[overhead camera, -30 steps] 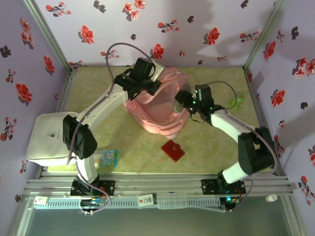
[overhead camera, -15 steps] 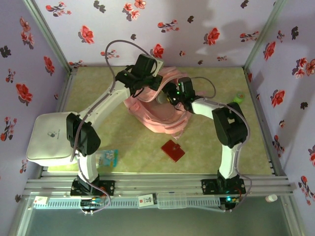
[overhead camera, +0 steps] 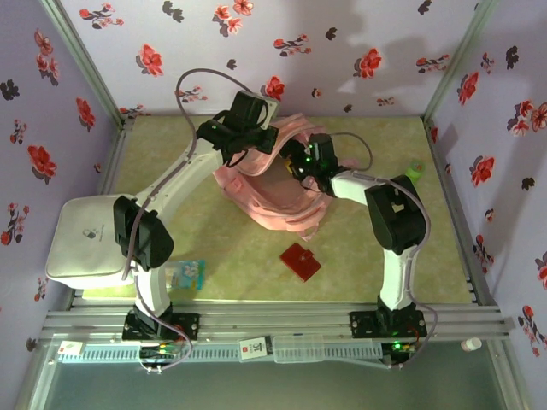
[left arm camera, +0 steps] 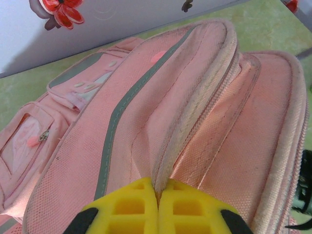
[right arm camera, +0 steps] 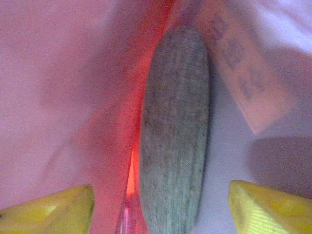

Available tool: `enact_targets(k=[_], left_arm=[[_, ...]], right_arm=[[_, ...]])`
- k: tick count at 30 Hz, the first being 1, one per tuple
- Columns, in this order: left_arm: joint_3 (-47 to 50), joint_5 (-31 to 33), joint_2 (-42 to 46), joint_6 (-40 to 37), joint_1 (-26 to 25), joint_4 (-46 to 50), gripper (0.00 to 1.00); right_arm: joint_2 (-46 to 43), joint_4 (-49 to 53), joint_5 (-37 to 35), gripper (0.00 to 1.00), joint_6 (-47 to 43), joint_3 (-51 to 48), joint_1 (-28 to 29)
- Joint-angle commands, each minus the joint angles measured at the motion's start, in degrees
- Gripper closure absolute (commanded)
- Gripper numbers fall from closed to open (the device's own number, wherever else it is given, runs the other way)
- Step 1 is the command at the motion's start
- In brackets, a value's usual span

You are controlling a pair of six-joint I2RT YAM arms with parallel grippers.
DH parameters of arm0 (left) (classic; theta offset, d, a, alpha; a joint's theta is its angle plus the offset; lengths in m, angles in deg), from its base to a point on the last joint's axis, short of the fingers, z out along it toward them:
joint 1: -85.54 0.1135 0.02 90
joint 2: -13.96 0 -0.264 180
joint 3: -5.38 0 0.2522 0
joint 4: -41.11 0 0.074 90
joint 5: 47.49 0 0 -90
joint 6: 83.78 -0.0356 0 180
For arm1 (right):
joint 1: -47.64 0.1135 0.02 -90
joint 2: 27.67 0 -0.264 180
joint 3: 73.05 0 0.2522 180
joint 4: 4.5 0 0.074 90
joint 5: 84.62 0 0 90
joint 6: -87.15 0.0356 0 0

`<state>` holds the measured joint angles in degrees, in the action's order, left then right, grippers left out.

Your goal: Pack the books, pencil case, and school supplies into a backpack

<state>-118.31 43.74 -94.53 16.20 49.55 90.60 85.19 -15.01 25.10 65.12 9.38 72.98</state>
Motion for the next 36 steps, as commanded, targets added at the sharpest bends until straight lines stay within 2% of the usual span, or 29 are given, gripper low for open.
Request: enact_targets(k=[1, 7, 11, 14, 16, 17, 19, 20, 23, 27, 31, 36], left_arm=[[-1.6, 0.3, 1.2, 1.7, 1.3, -6.1, 1.0], [3.4, -2.4, 2.2, 1.9, 2.0, -7.5, 1.0], [6.5, -8.2, 2.3, 1.1, 2.0, -7.9, 1.0], [8.9, -14.0, 2.3, 0.9, 2.1, -8.6, 0.84], [10.1, -15.9, 2.6, 1.0, 2.1, -8.7, 0.67], [10.8, -16.2, 2.8, 1.2, 2.1, -8.6, 0.57], [12.1, -16.3, 3.6, 1.9, 2.4, -8.5, 0.41], [13.0, -16.2, 4.1, 2.6, 2.7, -8.5, 0.35], [16.0, -16.4, 6.0, 5.6, 4.5, -9.4, 0.24], [22.1, -17.3, 9.3, 11.8, 8.7, -12.6, 0.17], [31.2, -20.6, 11.8, 21.3, 15.9, -18.4, 0.16], [40.5, -27.6, 11.1, 31.6, 22.5, -27.2, 0.23]], right_arm=[[-6.2, -1.7, -2.3, 0.31, -1.0, -5.1, -0.3], [-18.5, 0.5, -8.4, 0.35, -2.1, -17.0, -1.7], [-27.4, 7.4, -16.1, 0.35, -3.1, -23.6, -3.0], [-33.8, 14.5, -23.9, 0.33, -4.8, -26.7, -3.7], [-36.9, 19.2, -28.4, 0.31, -6.6, -26.8, -4.0], [-38.2, 21.5, -29.9, 0.3, -7.5, -26.5, -4.4], [-39.9, 24.1, -31.4, 0.29, -9.8, -25.5, -4.7], [-40.4, 25.3, -31.9, 0.28, -11.0, -24.7, -4.7], [-40.7, 26.9, -31.4, 0.27, -14.0, -22.6, -4.7], [-38.9, 27.7, -27.7, 0.25, -17.3, -19.5, -4.6], [-35.6, 27.7, -22.9, 0.25, -19.3, -16.8, -4.1], [-31.6, 27.5, -19.4, 0.26, -20.7, -14.5, -2.0]])
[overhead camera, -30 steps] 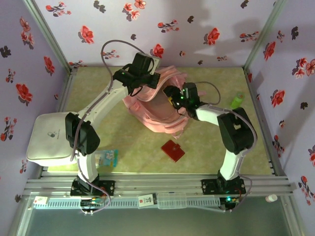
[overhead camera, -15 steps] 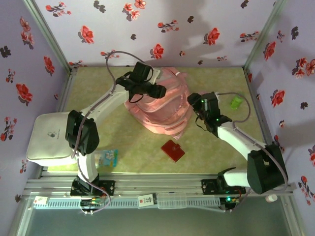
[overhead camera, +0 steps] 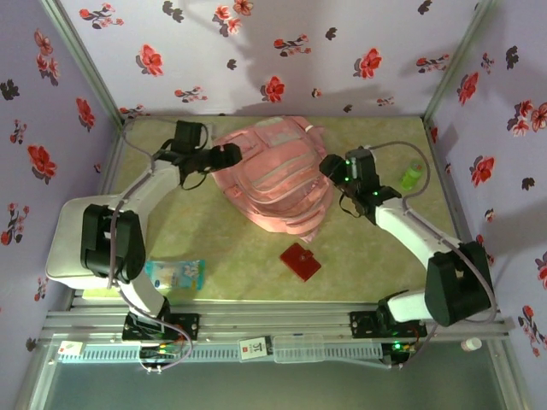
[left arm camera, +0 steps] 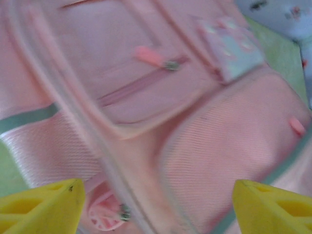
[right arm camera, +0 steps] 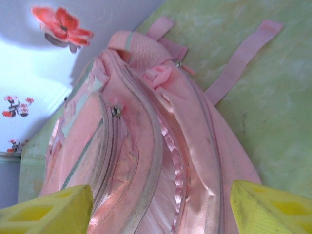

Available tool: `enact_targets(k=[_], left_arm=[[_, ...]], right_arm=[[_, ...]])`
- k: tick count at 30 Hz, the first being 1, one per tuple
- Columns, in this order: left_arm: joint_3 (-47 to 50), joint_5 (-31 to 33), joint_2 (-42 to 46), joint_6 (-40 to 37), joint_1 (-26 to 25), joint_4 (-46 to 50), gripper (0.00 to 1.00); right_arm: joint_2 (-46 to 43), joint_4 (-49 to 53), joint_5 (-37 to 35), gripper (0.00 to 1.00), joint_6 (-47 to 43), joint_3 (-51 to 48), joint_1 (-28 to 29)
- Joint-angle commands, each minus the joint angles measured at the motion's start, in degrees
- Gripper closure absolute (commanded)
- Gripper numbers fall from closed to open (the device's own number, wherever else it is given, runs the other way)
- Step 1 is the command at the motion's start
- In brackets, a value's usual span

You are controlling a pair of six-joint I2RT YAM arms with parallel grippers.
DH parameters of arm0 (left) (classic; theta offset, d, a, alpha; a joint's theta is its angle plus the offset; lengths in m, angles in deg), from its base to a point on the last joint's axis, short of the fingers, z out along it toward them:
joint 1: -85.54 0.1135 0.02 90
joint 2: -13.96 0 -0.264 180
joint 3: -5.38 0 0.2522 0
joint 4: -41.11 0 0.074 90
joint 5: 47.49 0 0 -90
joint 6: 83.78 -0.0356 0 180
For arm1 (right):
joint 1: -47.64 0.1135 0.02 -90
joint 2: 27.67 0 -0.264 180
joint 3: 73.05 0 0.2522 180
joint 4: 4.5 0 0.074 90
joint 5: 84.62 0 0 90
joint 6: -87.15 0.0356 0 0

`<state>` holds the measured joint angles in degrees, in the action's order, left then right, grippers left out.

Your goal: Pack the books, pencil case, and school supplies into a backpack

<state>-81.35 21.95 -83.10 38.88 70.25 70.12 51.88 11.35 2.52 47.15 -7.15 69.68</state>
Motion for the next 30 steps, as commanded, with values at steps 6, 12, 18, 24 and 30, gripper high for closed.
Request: enact_targets(k=[6, 12, 18, 24, 30], left_arm=[[4.7, -10.3, -6.0, 13.2, 3.6, -11.1, 0.36], [2.7, -12.4, -11.3, 13.1, 3.5, -12.0, 0.5], [2.5, -15.6, -13.5, 14.8, 3.5, -15.0, 0.62], [3.7, -17.3, -13.6, 16.8, 3.3, -18.2, 0.65], [4.8, -17.8, -13.6, 18.0, 2.6, -19.9, 0.69]], right_arm=[[6.1, 2.2, 6.5, 0.26, -3.6, 4.9, 3.1], [7.6, 0.9, 8.9, 0.28, -1.4, 5.2, 3.4], [8.7, 0.1, 10.1, 0.31, -0.9, 5.3, 3.6], [10.4, -0.4, 9.5, 0.34, -0.4, 5.6, 3.4], [11.7, -0.8, 8.8, 0.37, -0.8, 6.6, 3.0]])
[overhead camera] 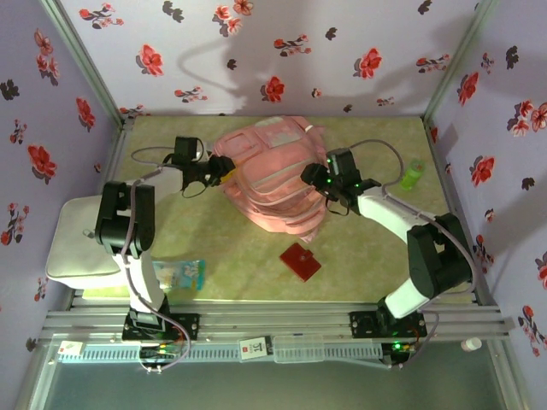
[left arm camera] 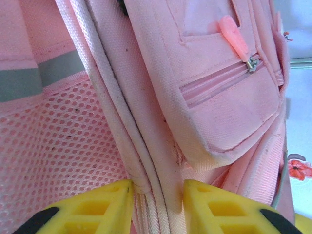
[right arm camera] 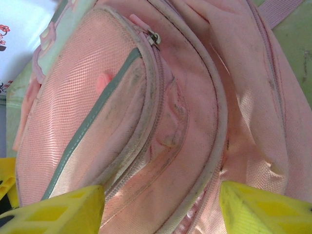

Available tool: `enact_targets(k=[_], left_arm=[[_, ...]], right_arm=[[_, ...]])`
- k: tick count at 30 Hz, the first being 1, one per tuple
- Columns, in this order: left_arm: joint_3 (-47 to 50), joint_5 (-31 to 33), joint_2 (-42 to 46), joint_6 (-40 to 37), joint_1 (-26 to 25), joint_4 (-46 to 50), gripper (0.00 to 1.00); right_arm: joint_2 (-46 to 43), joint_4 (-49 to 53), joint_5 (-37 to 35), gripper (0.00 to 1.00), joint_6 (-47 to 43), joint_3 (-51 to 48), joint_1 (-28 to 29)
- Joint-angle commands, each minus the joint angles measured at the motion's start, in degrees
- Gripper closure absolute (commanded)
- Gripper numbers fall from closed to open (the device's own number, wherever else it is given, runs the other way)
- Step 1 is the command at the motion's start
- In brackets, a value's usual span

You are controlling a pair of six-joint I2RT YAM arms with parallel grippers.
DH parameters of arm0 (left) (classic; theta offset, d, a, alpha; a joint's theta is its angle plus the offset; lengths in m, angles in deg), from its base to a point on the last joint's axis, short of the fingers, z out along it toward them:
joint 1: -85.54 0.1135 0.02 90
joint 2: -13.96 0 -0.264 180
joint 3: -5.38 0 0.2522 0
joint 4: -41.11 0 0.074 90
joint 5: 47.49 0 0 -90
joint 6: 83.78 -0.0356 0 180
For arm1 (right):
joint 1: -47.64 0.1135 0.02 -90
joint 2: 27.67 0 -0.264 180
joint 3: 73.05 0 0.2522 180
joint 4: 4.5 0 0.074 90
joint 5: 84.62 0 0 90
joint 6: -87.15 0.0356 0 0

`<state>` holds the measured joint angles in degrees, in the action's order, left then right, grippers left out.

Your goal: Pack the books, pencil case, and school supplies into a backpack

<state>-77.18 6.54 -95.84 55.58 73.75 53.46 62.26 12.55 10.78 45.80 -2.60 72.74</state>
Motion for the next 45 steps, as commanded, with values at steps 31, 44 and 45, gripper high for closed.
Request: enact_targets(k=[31, 44, 45], left_arm=[[0.5, 5.0, -2.2, 12.7, -14.3, -10.4, 1.0], [0.2, 5.5, 0.2, 12.2, -14.9, -9.5, 1.0], [0.1, 5.5, 0.4, 12.2, -14.9, -9.4, 1.0]], right_arm=[[8.5, 9.8, -9.3, 0.34, -16.2, 15.8, -9.0], [-2.8, 3.8, -3.9, 0.38, -1.2, 1.8, 4.4], [-2.4, 2.6, -4.4, 0.39, 0.0, 1.3, 5.9]])
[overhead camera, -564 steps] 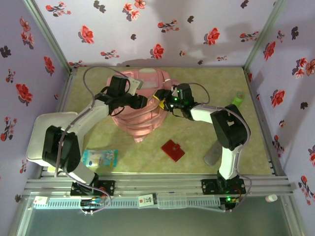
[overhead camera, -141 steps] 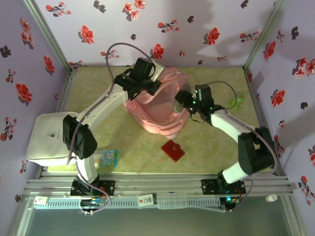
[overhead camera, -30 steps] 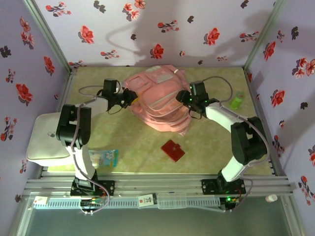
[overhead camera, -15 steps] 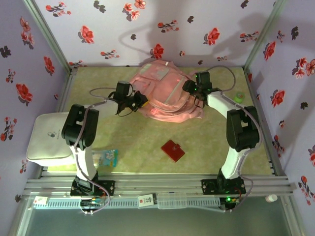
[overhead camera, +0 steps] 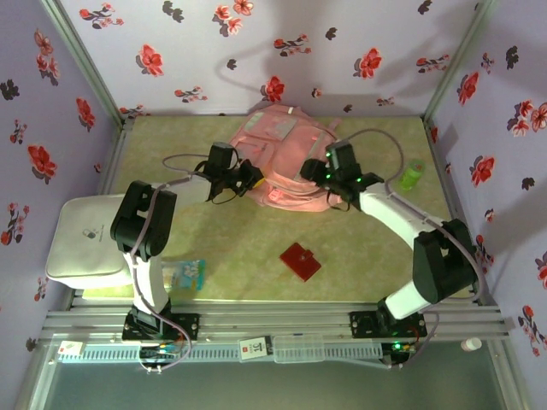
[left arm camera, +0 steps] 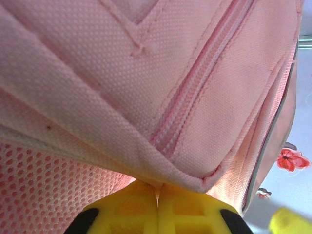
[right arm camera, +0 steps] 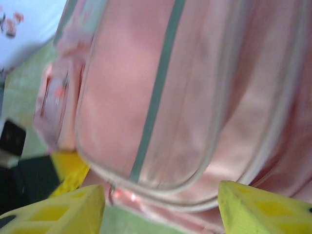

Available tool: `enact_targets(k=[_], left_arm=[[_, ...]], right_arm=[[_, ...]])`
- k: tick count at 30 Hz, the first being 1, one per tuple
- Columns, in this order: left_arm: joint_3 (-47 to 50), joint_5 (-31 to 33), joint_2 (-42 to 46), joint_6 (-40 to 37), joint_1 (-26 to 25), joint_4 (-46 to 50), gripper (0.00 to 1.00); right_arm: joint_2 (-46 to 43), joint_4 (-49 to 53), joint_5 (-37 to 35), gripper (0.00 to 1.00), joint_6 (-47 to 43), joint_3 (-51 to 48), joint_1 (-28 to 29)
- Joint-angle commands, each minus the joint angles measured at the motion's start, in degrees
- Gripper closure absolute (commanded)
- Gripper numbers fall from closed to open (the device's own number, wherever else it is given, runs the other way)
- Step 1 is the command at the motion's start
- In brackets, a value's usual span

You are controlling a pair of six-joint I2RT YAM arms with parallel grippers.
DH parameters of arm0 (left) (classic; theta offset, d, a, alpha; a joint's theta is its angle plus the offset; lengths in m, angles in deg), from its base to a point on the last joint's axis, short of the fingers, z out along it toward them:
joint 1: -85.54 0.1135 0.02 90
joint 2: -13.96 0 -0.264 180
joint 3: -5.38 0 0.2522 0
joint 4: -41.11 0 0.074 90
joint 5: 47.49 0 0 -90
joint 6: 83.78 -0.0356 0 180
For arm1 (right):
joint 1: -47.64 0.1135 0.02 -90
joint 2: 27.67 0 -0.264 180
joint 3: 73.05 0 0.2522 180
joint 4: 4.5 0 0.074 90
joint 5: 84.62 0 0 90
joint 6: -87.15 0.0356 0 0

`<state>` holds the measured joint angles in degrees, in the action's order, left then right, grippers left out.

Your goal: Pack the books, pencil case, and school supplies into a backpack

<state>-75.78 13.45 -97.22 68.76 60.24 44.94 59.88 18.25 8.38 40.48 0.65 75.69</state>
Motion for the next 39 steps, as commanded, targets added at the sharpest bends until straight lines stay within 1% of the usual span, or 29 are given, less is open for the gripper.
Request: enact_targets(k=[1, 3, 6, 10, 16, 21, 26, 31, 35, 39], left_arm=[[-1.3, -1.5, 1.8, -1.2, -1.5, -0.7, 1.0], [-1.5, -1.4, 2.1, -1.4, -1.5, -0.2, 1.0], [-1.8, -1.4, 2.2, -1.8, -1.6, 0.3, 1.0], [-1.7, -1.5, 2.4, -1.8, -1.7, 0.3, 1.0], [-1.6, -1.6, 2.6, -1.9, -1.8, 0.5, 1.0], [-1.8, -1.6, 3.0, -2.0, -1.9, 0.8, 1.0], [-1.8, -1.6, 3.2, -2.1, -1.9, 1.0, 1.0], [-1.7, -1.8, 3.3, -2.2, -1.9, 1.1, 1.0], [-1.6, -1.9, 3.3, -2.2, -1.9, 1.1, 1.0], [-1.5, -2.0, 3.3, -2.2, -1.9, 1.1, 1.0]], right_arm=[[0.7, -4.4, -2.7, 0.41, 6.4, -2.3, 4.7], [3.1, -5.6, -3.4, 0.45, 7.8, -1.7, 7.8], [6.9, -5.7, -4.0, 0.53, 9.4, 0.6, 10.8], [11.0, -5.5, -6.6, 0.59, 11.1, 3.1, 13.1], [16.7, -6.1, -6.6, 0.63, 12.2, 7.0, 14.0], [19.3, -5.0, -9.6, 0.65, 12.4, 9.2, 14.2], [21.4, -3.5, -12.1, 0.69, 12.3, 11.4, 14.2], [22.8, -3.3, -12.4, 0.74, 11.8, 12.9, 14.2], [23.5, -2.8, -13.4, 0.76, 11.4, 13.6, 14.2], [24.2, -2.1, -14.6, 0.79, 10.7, 14.3, 14.2]])
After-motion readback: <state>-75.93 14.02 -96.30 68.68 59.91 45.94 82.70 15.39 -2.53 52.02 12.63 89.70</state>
